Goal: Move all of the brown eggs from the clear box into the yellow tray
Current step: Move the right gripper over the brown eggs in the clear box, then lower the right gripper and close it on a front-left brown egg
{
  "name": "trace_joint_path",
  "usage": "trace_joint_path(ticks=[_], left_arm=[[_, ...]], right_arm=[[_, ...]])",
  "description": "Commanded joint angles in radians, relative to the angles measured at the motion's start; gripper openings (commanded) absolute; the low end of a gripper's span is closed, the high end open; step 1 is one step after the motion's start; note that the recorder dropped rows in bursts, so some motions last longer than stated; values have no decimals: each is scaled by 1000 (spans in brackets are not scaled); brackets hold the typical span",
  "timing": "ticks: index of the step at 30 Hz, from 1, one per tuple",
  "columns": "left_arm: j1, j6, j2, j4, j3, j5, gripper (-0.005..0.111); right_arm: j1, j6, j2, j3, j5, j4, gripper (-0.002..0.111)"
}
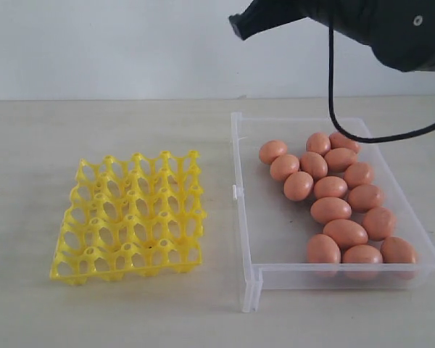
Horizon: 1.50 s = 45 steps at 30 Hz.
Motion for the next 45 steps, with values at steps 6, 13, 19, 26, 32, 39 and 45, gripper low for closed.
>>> trace_joint_path(ticks=[6,13,19,26,32,39,45], left_arm=[[0,-5,-1,0,4,-3,4],[0,-5,-1,0,4,-3,4],[0,-5,-1,0,4,-3,4],[0,-5,-1,0,4,-3,4],[0,-5,-1,0,4,-3,4],[0,-5,-1,0,4,-3,4],[0,-5,-1,0,4,-3,4]], right_arm=[[-104,5,61,-133,630,333,0],[-218,704,233,-312,1404,-214,29],[-218,878,307,-312,1388,-39,56],[-199,1017,307,-273,1210,38,28],[-199,1052,307,-273,1249,6,21],[-199,1081,307,-195,1173,-1,21],[-199,1083,336,-175,1113,0,21]])
